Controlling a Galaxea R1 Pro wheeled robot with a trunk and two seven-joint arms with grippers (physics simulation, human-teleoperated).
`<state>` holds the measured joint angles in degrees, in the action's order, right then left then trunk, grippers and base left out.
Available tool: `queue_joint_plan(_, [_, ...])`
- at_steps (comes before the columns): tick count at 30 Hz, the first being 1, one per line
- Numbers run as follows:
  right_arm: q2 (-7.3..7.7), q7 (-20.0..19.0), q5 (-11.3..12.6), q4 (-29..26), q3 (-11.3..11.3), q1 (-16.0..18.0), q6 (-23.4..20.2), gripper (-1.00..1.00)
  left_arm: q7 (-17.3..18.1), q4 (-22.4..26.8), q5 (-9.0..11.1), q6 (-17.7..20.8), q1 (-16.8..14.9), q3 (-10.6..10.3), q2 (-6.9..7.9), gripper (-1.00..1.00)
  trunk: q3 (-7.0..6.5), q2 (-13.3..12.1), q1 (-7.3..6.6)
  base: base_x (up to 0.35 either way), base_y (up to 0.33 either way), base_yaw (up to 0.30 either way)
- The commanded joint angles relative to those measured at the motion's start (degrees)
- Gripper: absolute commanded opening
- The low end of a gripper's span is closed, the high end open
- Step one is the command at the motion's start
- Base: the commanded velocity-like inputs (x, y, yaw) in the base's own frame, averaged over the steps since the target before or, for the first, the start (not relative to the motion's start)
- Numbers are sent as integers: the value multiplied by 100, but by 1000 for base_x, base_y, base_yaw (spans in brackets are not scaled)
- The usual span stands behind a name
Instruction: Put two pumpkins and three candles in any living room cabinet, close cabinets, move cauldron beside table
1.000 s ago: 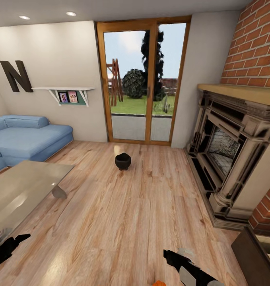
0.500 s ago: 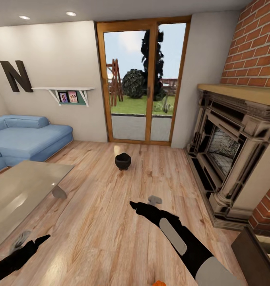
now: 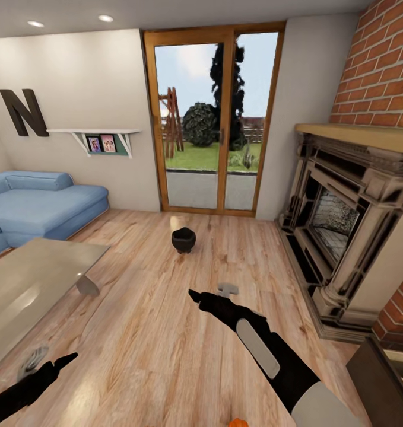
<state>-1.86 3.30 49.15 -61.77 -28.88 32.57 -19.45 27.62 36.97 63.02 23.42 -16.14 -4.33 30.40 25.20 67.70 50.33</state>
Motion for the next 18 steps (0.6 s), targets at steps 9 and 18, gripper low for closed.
queue_joint_plan(9, [18, 39, 88, -311, -4, 4, -189, 100, 1301, -399, 3, 95, 7, -41, 295, 100, 169, 367, 199, 0, 0, 0])
queue_joint_plan(18, [21, 39, 95, -378, 78, 4, -260, 100, 2288, -1324, -404, 104, -13, 1, 591, 100, 330, 728, 396, 0, 0, 0])
